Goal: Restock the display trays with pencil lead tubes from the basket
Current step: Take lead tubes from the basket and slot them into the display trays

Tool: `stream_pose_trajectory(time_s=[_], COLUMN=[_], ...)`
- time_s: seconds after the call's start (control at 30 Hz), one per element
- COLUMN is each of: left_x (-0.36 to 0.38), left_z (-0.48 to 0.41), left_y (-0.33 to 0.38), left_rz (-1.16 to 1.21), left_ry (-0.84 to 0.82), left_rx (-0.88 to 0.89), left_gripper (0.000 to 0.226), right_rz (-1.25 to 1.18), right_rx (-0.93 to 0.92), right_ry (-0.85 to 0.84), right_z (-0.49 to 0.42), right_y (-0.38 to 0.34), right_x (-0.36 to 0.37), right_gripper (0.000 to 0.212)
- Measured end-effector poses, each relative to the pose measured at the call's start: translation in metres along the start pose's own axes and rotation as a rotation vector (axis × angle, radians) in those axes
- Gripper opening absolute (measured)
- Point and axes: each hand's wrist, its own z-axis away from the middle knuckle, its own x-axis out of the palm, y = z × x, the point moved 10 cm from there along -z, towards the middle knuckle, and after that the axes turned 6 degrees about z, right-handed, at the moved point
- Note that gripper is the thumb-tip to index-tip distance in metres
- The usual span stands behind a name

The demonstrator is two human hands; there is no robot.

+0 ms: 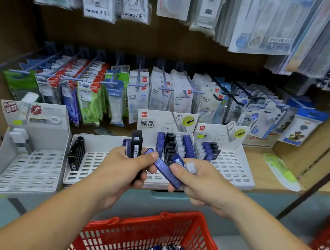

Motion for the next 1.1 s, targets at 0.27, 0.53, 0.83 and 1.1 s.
stream_pose_trajectory(time_s=[0.27,0.53,0.83,1.1], left_x=[-0.010,-0.026,-0.022,0.005], left_z=[-0.007,-0.015,-0.035,-0.077], left_y=[0.000,0.006,0.044,0.044], left_rz=[-0.115,-0.246,-0.522,-0.684], left_ry=[0.044,0.159,0.199,0.156], left_rx=[0.034,0.113,0.312,0.336], left_gripper=[0.014,0.007,0.016,0.007], right_rz=[0.191,-0.124,-0.354,-0.200], right_rx=[0.051,0.288,0.233,0.048], right_ry=[0.141,0.210,0.013,0.197], right_z=[-0.008,-0.008,-0.032,-0.032], right_y=[0.024,0.044,0.043,0.033], right_x=[-0.020,-0.027,0.004,-0.016], right_gripper=[0.040,0.058,0.030,0.013])
